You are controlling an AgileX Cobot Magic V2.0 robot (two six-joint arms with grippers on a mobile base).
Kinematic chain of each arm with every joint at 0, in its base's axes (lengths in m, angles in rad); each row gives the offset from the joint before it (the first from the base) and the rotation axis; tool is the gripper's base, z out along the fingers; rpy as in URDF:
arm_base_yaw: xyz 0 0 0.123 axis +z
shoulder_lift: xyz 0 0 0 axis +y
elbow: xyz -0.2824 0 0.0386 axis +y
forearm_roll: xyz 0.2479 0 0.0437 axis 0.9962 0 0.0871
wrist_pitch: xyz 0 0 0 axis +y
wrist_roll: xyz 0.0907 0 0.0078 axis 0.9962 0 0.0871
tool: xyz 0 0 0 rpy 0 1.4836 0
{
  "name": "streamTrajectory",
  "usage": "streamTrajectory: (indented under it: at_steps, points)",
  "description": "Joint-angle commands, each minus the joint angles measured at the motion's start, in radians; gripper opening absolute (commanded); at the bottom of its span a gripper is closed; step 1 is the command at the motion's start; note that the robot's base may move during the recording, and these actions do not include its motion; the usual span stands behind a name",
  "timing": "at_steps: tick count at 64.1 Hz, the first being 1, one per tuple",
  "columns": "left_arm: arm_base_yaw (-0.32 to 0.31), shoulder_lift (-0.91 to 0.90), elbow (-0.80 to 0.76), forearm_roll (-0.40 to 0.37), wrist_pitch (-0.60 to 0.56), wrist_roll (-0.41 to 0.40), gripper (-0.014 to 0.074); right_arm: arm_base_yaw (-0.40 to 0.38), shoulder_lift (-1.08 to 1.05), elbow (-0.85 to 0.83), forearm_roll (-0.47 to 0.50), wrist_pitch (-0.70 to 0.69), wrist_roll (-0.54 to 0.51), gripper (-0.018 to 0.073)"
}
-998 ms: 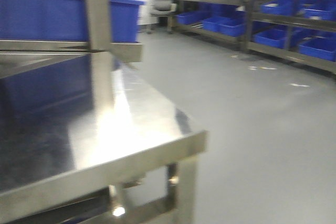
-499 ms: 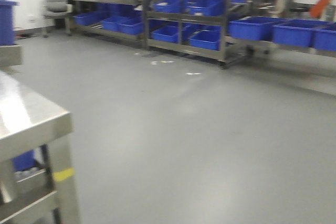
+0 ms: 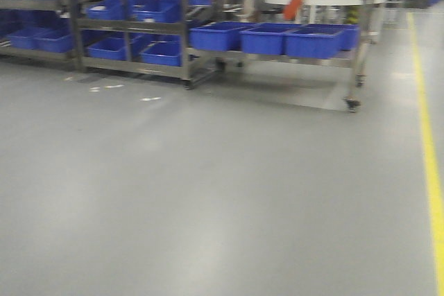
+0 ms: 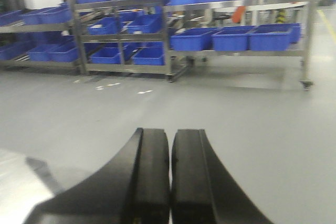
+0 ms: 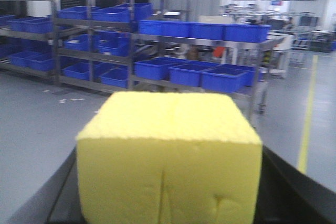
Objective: Place yellow foam block on left shelf second layer
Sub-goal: 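Drive the base away from the table carrying the block in the right gripper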
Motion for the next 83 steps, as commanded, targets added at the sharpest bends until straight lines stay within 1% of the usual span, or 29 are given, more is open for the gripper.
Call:
streamTrajectory:
  at_steps: [1, 83]
  points:
    - [-0.006, -0.02, 0.026, -0.005, -0.083, -0.004, 0.0124, -0.006, 0.011, -0.027, -0.009, -0.086, -0.005, 0.0452]
    - [-0.006, -0.017, 0.026, -0.005, -0.083, -0.004, 0.0124, -0.006, 0.011, -0.027, -0.009, -0.086, -0.005, 0.0452]
